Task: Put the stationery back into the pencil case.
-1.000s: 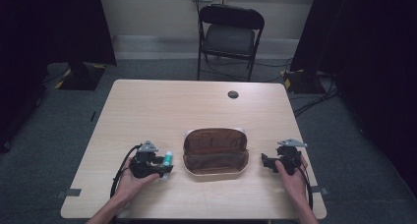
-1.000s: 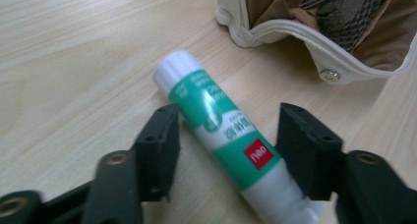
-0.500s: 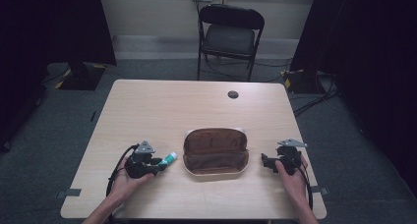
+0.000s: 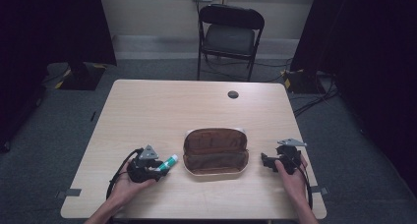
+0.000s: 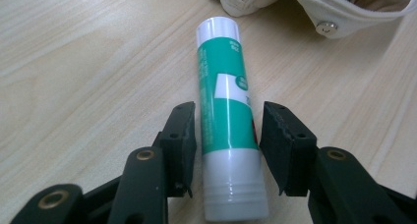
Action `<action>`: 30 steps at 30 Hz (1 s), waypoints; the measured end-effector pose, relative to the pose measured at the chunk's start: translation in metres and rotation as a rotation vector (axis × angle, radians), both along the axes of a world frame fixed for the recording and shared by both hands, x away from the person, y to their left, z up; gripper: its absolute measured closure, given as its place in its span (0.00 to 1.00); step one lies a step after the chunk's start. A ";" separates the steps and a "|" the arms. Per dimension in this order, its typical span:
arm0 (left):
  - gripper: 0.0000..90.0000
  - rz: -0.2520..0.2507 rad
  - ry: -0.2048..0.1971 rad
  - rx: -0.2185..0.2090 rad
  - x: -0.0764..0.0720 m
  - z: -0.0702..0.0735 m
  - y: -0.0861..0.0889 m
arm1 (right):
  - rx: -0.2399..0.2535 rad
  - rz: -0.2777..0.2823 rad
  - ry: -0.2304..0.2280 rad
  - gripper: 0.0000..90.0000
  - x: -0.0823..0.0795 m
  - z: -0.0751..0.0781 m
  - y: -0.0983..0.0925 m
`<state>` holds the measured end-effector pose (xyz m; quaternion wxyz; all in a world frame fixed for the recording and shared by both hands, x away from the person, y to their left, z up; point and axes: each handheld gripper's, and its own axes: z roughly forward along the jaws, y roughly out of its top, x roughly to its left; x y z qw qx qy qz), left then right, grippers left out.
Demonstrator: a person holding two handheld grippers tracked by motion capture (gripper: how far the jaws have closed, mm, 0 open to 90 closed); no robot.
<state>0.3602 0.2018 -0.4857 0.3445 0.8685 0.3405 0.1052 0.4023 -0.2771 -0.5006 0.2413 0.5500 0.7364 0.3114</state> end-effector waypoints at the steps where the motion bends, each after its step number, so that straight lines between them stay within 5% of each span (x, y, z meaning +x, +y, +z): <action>1: 0.63 0.000 -0.004 0.010 0.000 0.000 -0.001 | 0.000 0.000 0.000 0.07 0.000 0.000 0.000; 3: 0.72 0.002 -0.007 0.011 0.000 0.000 -0.001 | 0.000 0.000 0.000 0.07 0.000 0.000 0.000; 10: 0.73 0.004 0.000 0.001 0.003 0.001 -0.002 | 0.000 0.001 0.000 0.07 0.000 0.000 0.000; 18: 0.73 0.053 0.036 -0.084 0.001 0.007 0.007 | -0.001 0.002 0.000 0.07 -0.001 0.000 0.000; 30: 0.73 0.079 -0.020 -0.161 -0.004 0.023 0.019 | -0.004 0.007 -0.002 0.07 -0.001 0.000 0.000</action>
